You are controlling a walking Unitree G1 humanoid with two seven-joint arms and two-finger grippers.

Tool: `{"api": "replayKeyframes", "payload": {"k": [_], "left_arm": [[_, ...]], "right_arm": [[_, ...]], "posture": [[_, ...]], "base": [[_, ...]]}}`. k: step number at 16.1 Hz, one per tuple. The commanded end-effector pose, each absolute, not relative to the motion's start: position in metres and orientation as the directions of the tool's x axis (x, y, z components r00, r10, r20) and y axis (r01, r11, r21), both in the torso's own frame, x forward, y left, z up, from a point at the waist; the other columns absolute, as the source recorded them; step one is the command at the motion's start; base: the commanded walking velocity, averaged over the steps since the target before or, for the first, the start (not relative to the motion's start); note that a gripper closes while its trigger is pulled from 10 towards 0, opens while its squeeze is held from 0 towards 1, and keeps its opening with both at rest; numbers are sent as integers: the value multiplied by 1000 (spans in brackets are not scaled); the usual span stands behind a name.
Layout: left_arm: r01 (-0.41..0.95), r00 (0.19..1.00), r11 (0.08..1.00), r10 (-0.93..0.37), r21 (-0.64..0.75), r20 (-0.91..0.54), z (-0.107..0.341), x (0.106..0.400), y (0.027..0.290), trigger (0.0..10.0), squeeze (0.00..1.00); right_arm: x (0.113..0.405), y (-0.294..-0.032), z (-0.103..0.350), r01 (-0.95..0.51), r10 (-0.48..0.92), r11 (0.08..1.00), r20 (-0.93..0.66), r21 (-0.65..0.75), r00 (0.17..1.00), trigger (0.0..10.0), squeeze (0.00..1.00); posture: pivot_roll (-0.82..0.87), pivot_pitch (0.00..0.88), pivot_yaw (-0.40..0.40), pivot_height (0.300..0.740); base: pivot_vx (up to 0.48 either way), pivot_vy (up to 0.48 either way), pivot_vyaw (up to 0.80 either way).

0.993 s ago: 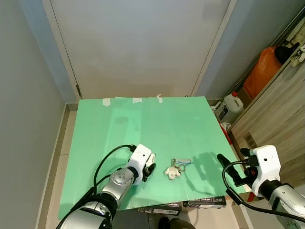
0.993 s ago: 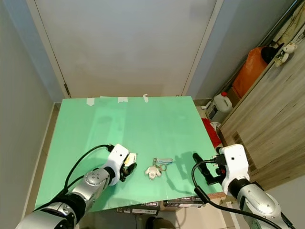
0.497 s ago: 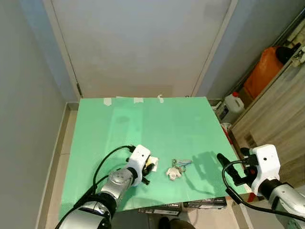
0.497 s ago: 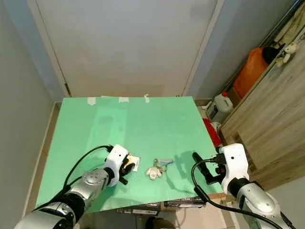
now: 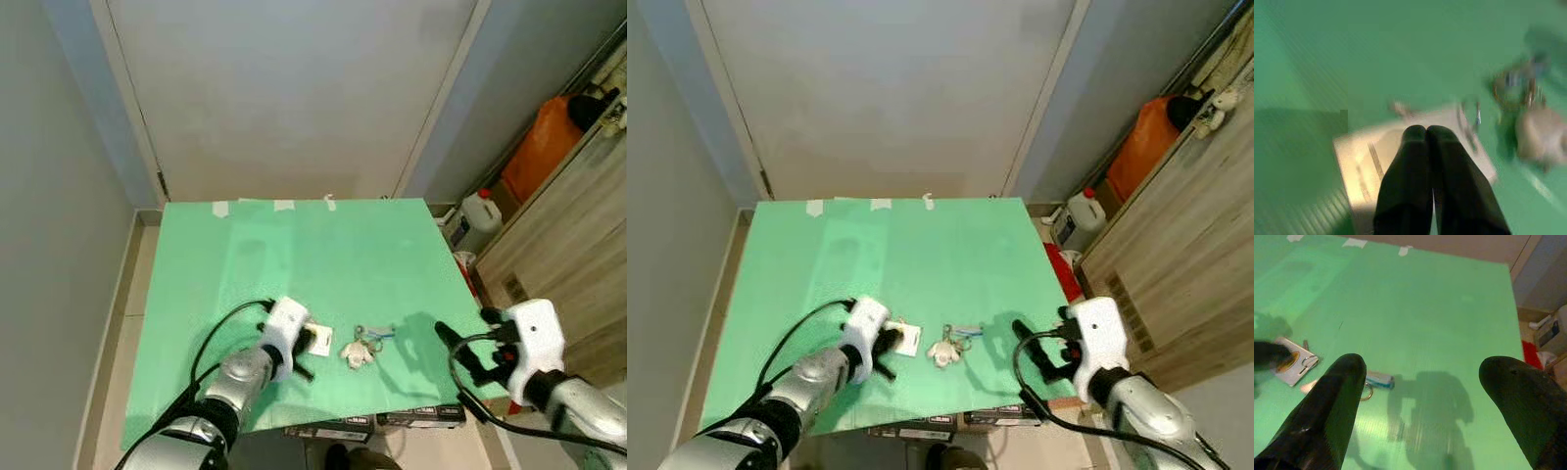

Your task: Hang keys on a hook

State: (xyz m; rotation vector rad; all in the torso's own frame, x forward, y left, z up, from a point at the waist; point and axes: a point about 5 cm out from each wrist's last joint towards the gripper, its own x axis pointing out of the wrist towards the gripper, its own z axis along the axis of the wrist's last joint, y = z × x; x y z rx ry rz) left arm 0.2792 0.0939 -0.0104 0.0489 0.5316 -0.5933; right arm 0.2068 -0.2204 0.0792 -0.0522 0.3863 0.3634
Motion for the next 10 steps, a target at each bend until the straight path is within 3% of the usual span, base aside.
{"api": "replayKeyframes", "payload": {"k": [1,4,6,7,8,9,10], "left_arm": [[535,734,834,-539,-136,-414,-1,285,92,0,0],[548,773,829,-553,-110,-313,11,289,92,0,0],[539,781,840,-526,-62,-336,5,281,99,0,0],[524,789,851,-498,-28,-359,2,279,104,6039,0],[505,800,863,-469,-2,-373,1,279,107,6039,0],[513,802,858,-476,7,-360,4,283,106,10000,0],[521,798,854,-482,13,-361,5,284,104,10000,0]], "right_arm": [[211,-217,77,-368,351,929,-373,28,859,10000,0],[227,-201,72,-395,388,917,-347,56,854,10000,0],[236,-192,68,-408,406,910,-335,68,850,10000,0],[241,-189,67,-412,412,908,-327,72,851,10000,0],[244,-187,67,-412,413,908,-321,74,852,10000,0],[249,-184,68,-412,414,908,-307,75,857,10000,0],[250,-184,68,-410,412,909,-303,73,859,10000,0]], "posture": [[-155,70,-84,740],[-88,35,-75,740],[-42,13,-79,740],[-31,8,-79,740],[-26,5,-80,740],[-21,0,-80,740],[-23,0,-82,740]], "base": [[0,0,0],[0,0,0],[0,0,0],[0,0,0],[0,0,0],[0,0,0],[0,0,0]]}}
